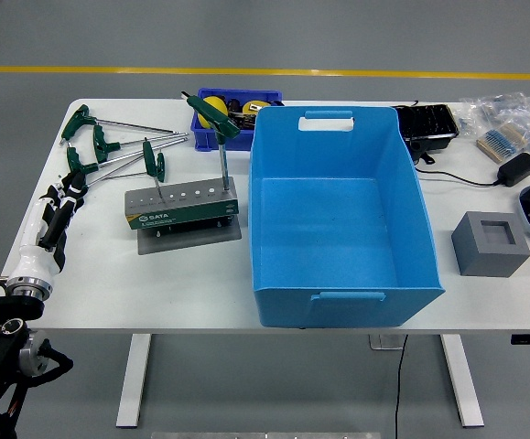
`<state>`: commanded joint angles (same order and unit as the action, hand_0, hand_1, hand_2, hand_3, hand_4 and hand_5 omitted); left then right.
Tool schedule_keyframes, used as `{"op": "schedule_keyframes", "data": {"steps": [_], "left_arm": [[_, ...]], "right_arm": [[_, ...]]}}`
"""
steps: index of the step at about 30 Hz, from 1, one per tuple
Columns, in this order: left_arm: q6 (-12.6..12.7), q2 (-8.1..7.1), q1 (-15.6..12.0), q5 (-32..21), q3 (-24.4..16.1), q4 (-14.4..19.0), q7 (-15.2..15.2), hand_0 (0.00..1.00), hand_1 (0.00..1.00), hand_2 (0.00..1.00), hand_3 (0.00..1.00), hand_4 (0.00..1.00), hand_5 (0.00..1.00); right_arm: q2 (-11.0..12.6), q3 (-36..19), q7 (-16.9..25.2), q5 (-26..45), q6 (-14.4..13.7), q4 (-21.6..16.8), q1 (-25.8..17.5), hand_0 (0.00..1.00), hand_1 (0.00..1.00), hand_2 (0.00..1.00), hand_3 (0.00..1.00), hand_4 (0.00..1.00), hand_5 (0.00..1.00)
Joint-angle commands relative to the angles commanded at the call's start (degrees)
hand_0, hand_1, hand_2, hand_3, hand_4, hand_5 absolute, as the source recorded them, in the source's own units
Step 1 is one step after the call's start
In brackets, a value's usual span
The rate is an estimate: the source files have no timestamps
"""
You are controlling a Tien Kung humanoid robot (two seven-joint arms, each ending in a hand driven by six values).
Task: Lift tool from toolbox,place it in box,lift tool from toolbox,place it in box
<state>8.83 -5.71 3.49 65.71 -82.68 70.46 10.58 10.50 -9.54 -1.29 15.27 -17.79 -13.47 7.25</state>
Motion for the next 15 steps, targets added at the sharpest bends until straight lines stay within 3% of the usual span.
{"op": "schedule_keyframes", "data": {"steps": [15], "left_arm": [[0.00, 0.12, 0.12, 0.10, -0.33, -0.24, -0.03, 0.920, 0.903, 0.998, 0.884, 0.876, 0.767]], "right_arm": [[0.00, -0.01, -0.01, -0.01, -0.03, 0.01, 0.20, 0.679, 0.637, 0.714, 0.564, 0.790, 0.724]]}}
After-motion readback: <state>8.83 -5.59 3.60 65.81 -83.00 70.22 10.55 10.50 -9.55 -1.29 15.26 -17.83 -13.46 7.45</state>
